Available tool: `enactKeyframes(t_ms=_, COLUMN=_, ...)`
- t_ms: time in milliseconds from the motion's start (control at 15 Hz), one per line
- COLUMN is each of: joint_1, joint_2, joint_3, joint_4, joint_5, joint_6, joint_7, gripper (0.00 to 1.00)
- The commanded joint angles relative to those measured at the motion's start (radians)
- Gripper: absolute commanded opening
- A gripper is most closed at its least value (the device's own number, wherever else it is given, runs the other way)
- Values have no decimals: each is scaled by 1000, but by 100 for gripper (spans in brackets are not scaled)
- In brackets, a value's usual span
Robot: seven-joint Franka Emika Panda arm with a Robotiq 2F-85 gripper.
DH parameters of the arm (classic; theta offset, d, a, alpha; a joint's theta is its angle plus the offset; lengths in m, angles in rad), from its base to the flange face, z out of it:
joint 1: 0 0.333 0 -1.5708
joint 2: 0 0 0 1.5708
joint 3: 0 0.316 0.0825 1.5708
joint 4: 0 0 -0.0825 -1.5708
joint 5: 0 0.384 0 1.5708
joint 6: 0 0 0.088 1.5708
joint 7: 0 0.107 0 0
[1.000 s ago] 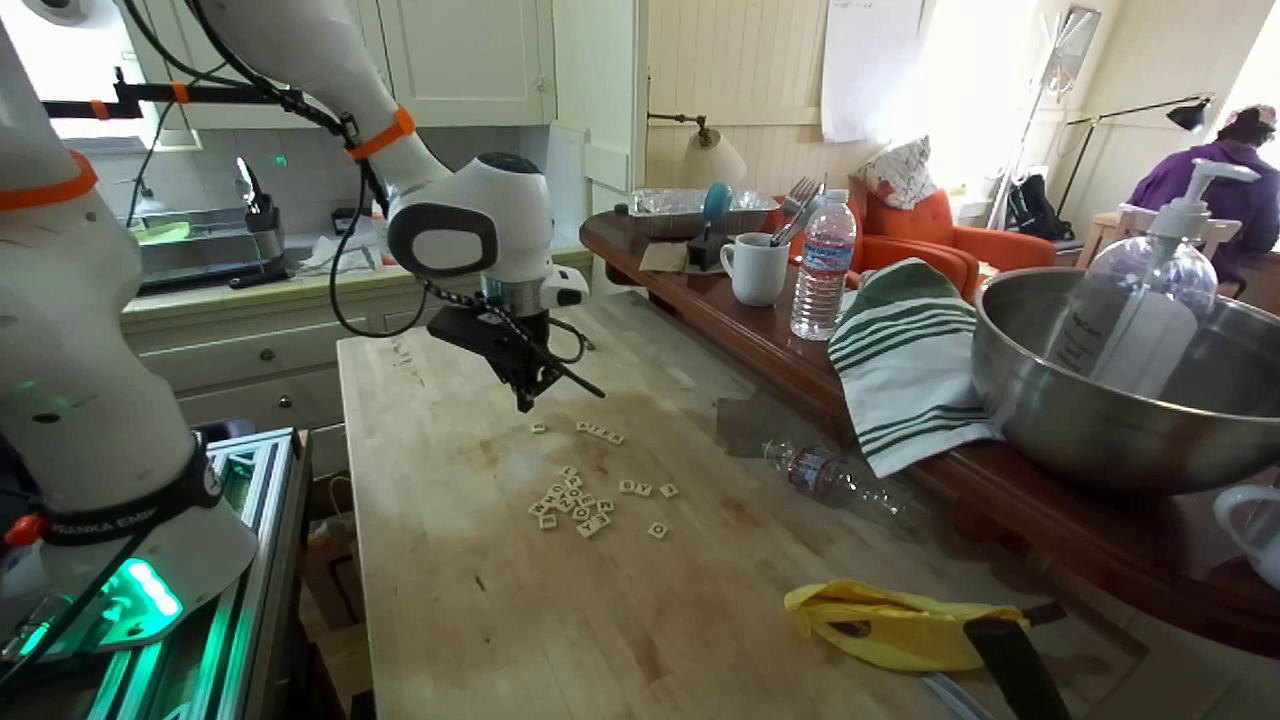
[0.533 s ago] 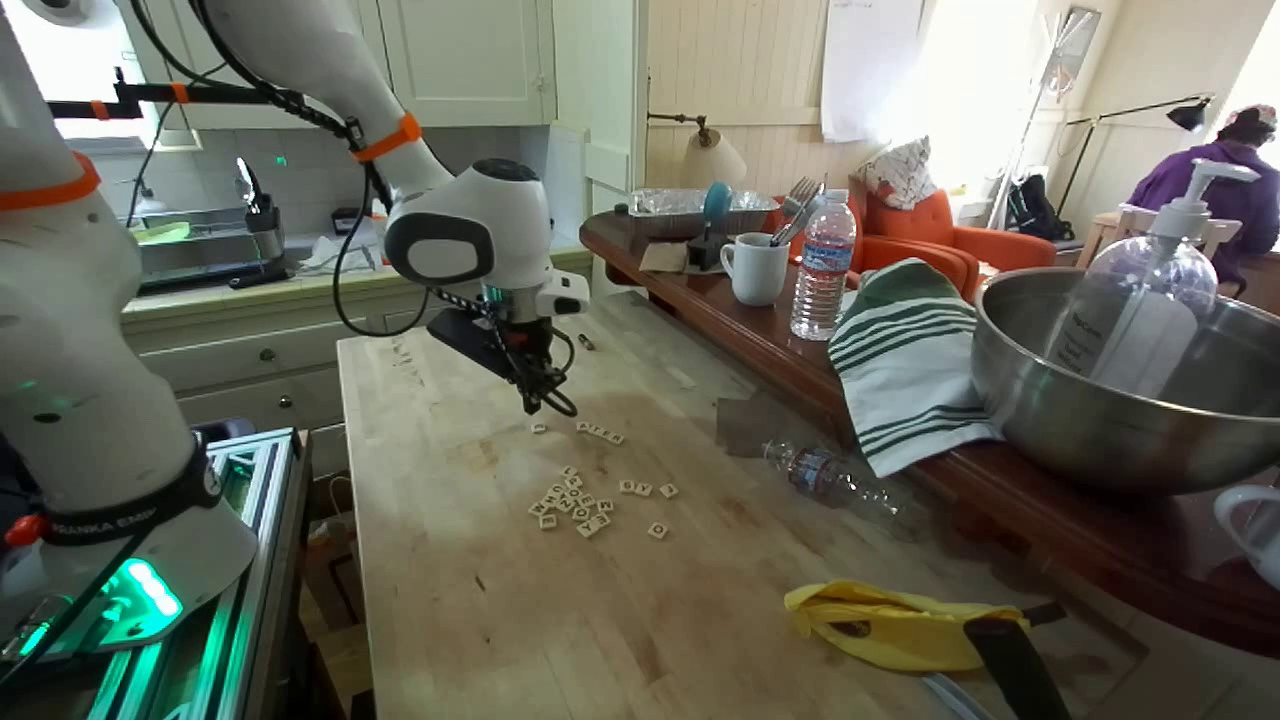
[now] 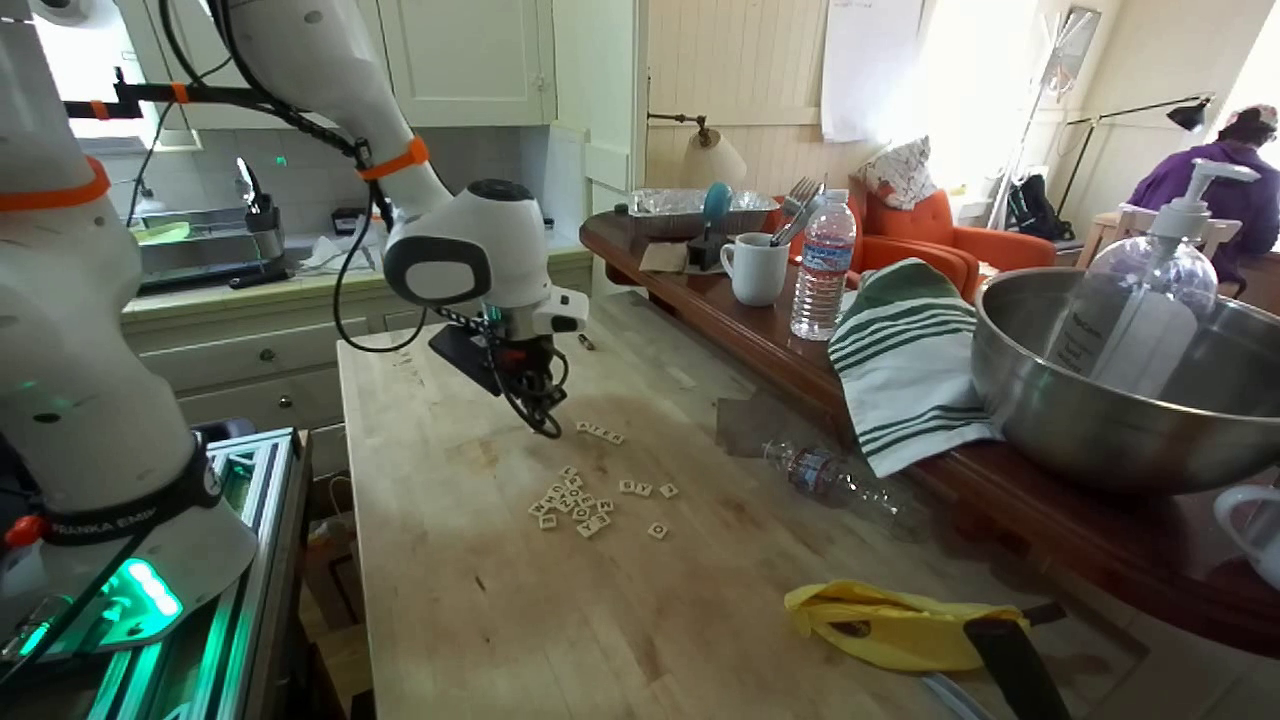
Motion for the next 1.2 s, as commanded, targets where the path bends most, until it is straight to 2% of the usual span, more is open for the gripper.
enactKeyframes(t_ms=0, joint_1=-11, joint_2=37, joint_3=5, joint_4=-3, joint_5=-48, joint_6=35, joint_7=61, gripper=0)
enactKeyframes(t_ms=467, joint_1=-22, joint_2=73, joint_3=-28, joint_4=45, joint_5=-309, joint_6=13, joint_7=121, gripper=0)
enactKeyframes(t_ms=1133, joint_1=-28, joint_2=112, joint_3=-35, joint_4=96, joint_5=-522, joint_6=0, joint_7=90, gripper=0)
